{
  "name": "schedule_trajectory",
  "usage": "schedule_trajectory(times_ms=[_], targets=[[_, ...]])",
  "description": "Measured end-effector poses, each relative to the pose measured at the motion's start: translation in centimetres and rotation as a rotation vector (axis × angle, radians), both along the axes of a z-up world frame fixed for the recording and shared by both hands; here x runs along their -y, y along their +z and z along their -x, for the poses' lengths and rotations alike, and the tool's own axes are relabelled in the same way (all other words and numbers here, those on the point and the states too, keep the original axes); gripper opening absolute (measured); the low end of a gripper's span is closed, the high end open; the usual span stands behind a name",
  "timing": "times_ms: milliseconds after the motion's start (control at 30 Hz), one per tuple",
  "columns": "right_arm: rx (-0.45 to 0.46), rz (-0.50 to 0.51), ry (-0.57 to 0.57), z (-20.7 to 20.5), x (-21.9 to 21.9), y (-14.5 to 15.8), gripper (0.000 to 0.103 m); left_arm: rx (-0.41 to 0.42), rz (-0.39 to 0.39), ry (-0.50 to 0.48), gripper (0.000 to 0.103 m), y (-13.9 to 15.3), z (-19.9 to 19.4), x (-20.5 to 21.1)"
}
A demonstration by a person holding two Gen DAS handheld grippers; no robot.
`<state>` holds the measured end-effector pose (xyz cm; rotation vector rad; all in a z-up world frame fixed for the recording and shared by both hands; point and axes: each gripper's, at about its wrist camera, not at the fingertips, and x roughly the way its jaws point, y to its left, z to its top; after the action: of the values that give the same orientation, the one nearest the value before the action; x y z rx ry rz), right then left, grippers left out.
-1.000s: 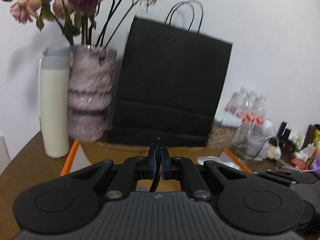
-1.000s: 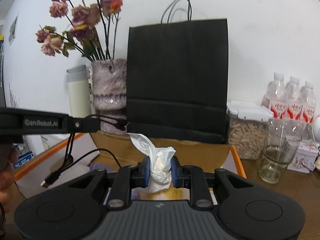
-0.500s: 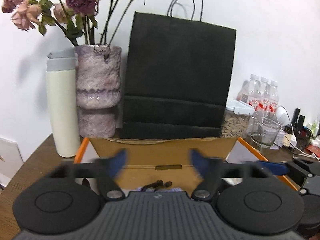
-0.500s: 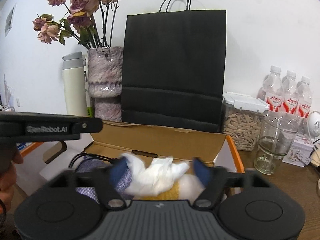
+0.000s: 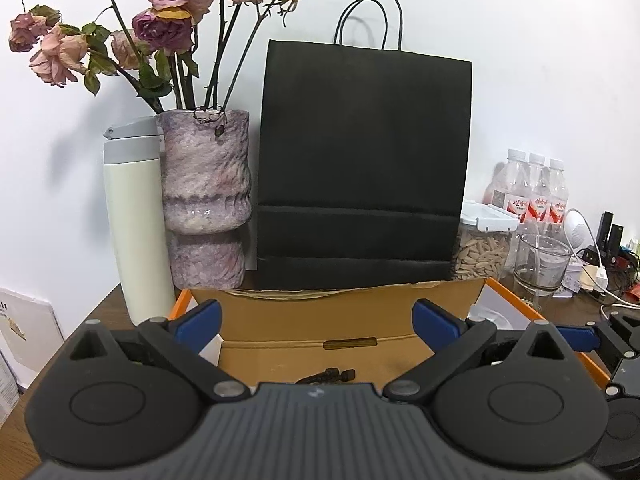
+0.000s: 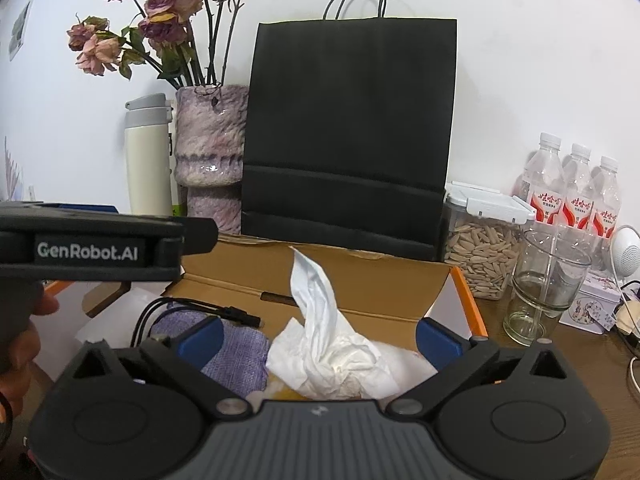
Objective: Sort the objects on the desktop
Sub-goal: 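Open both grippers to release the cable and tissue in the box, then move both grippers back toward the remaining caps and cable on the table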
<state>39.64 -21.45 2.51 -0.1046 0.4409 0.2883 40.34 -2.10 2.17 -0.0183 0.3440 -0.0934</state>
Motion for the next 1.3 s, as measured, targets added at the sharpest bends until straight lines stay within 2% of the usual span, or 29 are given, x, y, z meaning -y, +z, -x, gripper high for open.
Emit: schedule_trajectory(times_ms=[267,633,1000,1300], targets=[[0.027,0.0,0.0,1.2,0.2,0.5,0.103,0.004,-0.029,0.027,0.103,0.1,1.2,-0.2],[0.062,0.012,-0.021,5.5,1.6,0.9,0.103,-0.004,-0.026,0.057,0.103,0.3,4.6,-0.7],[0.053,0.016,-0.037,11.0,2.8,0.3,0.103,-0.035,-0.035,0.073,0.103,-1.1,9.4,-0.6],[0.044,0.044,0.003,15.0,2.3,-0.7,0.103,-0.066,-0.044,0.079,0.103,-2.5,12.8,-1.2]])
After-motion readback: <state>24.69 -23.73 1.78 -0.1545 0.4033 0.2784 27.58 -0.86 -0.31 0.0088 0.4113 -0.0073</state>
